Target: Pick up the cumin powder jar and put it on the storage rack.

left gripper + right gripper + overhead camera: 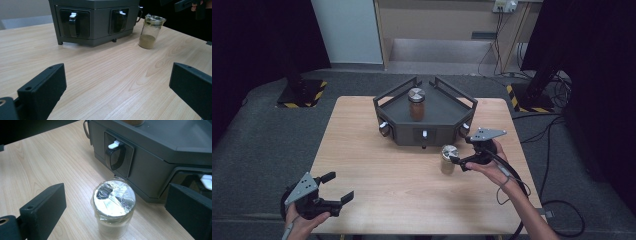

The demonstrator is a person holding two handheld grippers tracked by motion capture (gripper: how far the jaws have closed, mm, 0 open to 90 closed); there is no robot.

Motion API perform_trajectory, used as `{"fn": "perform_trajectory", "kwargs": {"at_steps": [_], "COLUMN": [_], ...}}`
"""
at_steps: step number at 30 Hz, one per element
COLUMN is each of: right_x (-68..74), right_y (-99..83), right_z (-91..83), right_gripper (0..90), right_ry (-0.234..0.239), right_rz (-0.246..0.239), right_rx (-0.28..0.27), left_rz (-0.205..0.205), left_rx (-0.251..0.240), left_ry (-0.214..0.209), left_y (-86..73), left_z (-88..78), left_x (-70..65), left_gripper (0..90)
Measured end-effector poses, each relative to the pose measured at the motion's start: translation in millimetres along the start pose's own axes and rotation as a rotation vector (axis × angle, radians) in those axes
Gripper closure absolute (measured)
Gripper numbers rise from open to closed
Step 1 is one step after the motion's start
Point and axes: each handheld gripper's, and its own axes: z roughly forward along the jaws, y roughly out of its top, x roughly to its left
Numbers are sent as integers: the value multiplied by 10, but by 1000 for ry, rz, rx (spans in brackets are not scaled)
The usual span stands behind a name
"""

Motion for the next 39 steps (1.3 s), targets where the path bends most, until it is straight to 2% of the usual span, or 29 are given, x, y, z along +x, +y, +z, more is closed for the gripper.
{"fn": "perform_trajectory", "kwargs": {"at_steps": [11,16,18,22,26,29,39], "right_x": [-7,-35,-72,-32,-38,-73,-22], "right_y": [21,29,15,34,23,7,37], "right_z": [257,375,433,506,526,517,502], "right_gripper": [50,76,100,125,199,320,339], "right_ry": [15,9,22,3,-1,11,0], "right_rz": [-10,8,20,-10,-7,-15,-53], "right_rx": [53,77,84,117,123,120,125], "left_rz": [8,12,13,12,15,17,15], "left_rx": [9,9,10,9,10,11,12], "left_ry": [-4,-3,-2,-2,-1,-2,2], "left_y": [9,13,13,11,12,14,12], "left_z": [8,9,8,5,4,4,3], "left_x": [3,-5,-6,1,1,-1,0], "left_gripper": [4,4,4,4,5,5,5]}}
